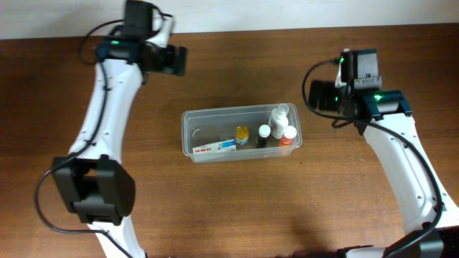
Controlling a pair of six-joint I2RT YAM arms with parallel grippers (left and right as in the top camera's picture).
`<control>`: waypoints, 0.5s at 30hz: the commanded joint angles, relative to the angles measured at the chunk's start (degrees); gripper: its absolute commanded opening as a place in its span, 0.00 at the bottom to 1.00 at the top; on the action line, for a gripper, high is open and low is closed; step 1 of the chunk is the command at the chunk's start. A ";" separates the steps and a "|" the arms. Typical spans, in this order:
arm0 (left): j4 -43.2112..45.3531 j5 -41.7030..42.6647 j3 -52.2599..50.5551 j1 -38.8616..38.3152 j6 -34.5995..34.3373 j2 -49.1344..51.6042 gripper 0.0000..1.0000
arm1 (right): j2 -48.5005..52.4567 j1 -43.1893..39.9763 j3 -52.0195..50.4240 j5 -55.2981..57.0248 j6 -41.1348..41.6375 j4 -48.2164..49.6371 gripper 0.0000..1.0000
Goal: Pack container
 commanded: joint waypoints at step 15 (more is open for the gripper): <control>-10.45 1.99 1.60 12.92 -4.50 -7.04 0.99 | -7.63 -0.02 3.02 1.51 -4.22 -2.14 0.98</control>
